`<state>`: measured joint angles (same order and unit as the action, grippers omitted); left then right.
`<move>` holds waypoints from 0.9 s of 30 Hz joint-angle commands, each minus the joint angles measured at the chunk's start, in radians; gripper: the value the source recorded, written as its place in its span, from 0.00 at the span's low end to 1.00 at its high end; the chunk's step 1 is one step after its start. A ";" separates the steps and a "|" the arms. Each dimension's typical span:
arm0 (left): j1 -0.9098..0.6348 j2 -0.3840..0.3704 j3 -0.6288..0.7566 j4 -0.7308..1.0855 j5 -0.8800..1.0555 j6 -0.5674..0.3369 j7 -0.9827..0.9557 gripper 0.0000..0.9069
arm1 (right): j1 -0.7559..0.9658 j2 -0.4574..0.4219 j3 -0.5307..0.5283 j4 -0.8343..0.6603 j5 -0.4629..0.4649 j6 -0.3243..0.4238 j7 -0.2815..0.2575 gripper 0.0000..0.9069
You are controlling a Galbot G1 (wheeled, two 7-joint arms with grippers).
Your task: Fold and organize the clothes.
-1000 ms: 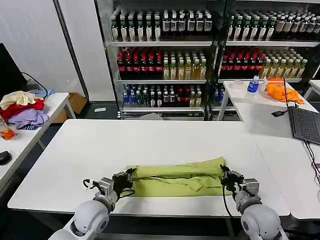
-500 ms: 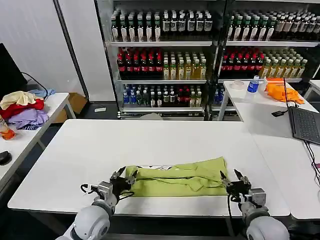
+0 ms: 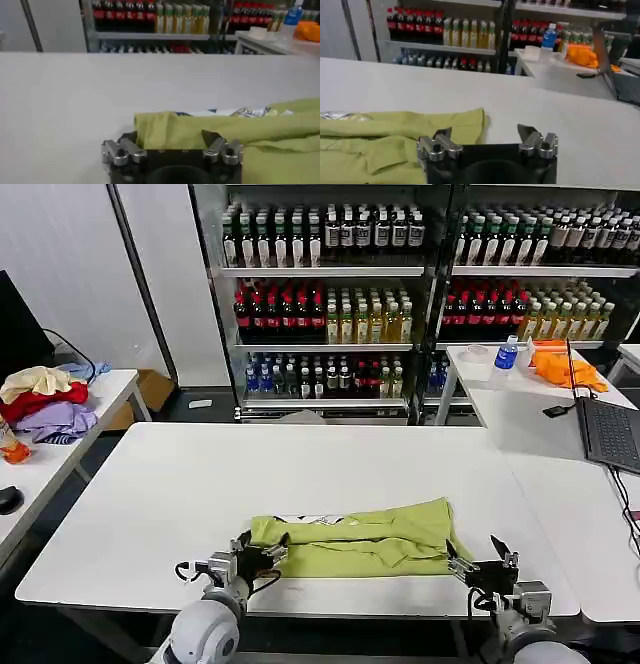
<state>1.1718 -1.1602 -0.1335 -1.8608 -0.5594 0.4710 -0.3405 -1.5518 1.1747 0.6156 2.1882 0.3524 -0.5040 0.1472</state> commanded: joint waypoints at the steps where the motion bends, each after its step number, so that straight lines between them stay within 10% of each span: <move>1: 0.013 -0.047 -0.006 0.025 -0.051 0.004 -0.014 0.02 | -0.028 0.001 0.013 0.022 -0.004 0.001 0.001 1.00; 12: 0.021 -0.005 -0.099 -0.007 -0.161 -0.009 0.000 0.02 | -0.017 -0.002 0.019 0.025 0.003 -0.001 0.005 1.00; 27: 0.031 0.283 -0.453 -0.005 -0.344 0.016 0.021 0.02 | 0.014 -0.007 0.020 0.012 0.021 0.000 0.007 1.00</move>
<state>1.2069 -1.0594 -0.3486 -1.8819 -0.7700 0.4775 -0.3248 -1.5439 1.1688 0.6339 2.2031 0.3702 -0.5042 0.1536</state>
